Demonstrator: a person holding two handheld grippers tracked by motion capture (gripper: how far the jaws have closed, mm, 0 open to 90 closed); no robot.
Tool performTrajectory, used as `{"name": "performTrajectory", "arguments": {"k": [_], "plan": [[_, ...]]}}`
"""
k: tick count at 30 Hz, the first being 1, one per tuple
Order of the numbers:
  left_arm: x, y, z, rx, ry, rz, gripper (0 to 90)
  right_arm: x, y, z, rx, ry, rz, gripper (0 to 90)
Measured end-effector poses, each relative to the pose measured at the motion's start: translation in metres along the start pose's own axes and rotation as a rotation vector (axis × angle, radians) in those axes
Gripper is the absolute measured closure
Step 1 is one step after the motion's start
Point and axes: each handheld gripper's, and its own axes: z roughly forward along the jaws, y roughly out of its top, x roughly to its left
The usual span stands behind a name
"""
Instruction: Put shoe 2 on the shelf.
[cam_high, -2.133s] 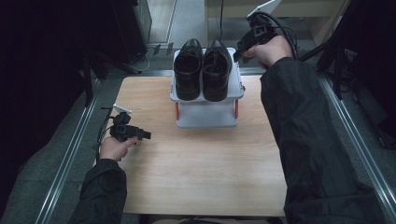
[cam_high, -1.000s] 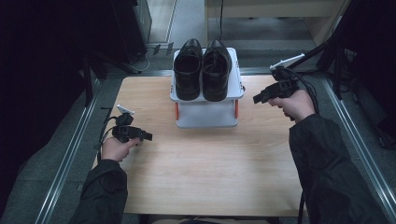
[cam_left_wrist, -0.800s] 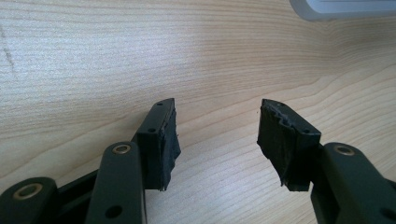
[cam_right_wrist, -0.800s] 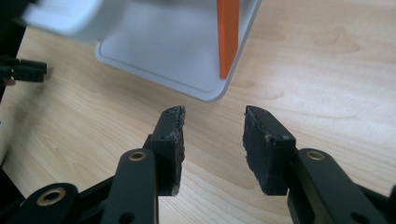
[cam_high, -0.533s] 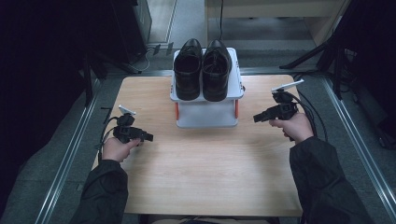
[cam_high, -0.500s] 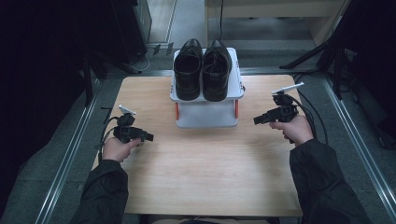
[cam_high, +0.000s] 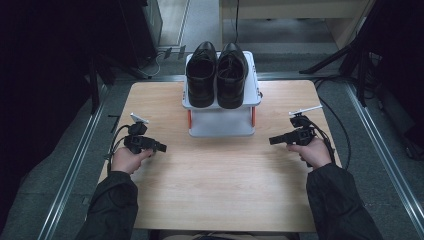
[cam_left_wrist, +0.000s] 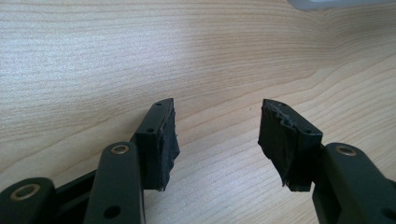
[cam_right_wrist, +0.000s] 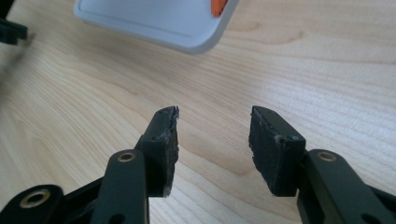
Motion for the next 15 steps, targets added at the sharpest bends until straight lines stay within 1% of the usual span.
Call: {"name": "performTrajectory", "arguments": {"k": [1, 4, 5, 6, 7, 8, 9, 11, 12, 15], "plan": [[-0.0004, 0.0002, 0.0005, -0.003, -0.001, 0.001, 45.4, 0.0006, -0.0022, 0.0034, 0.002, -0.005, -0.016, 52.2], [-0.0017, 0.0010, 0.0001, 0.004, 0.005, 0.016, 44.9, 0.0015, -0.0041, 0.0068, 0.000, 0.004, -0.024, 51.4], [-0.0019, 0.0008, -0.0002, 0.006, 0.004, 0.026, 44.3, 0.0039, -0.0039, 0.0088, 0.007, -0.006, -0.040, 49.8], [-0.0021, 0.0006, 0.0000, 0.006, 0.003, 0.032, 43.7, 0.0046, -0.0041, 0.0088, 0.002, -0.009, -0.052, 49.7], [-0.0025, 0.0004, -0.0001, 0.008, 0.003, 0.036, 43.7, 0.0046, -0.0041, 0.0088, 0.002, -0.009, -0.052, 49.7], [-0.0036, -0.0001, 0.0003, 0.004, 0.000, 0.031, 43.4, 0.0067, -0.0042, 0.0079, -0.008, -0.005, -0.059, 49.5], [-0.0035, -0.0002, -0.0002, 0.006, 0.002, 0.038, 43.4, 0.0067, -0.0042, 0.0079, -0.008, -0.005, -0.059, 49.5], [-0.0042, -0.0003, 0.0001, 0.000, -0.001, 0.033, 43.3, 0.0074, -0.0044, 0.0078, -0.015, -0.002, -0.064, 48.9], [-0.0041, -0.0003, 0.0002, 0.007, -0.004, 0.046, 43.1, 0.0081, -0.0047, 0.0080, -0.013, -0.003, -0.060, 48.5], [-0.0047, -0.0003, 0.0009, 0.003, -0.005, 0.048, 42.9, 0.0080, -0.0046, 0.0078, -0.014, 0.002, -0.062, 48.0]]}}
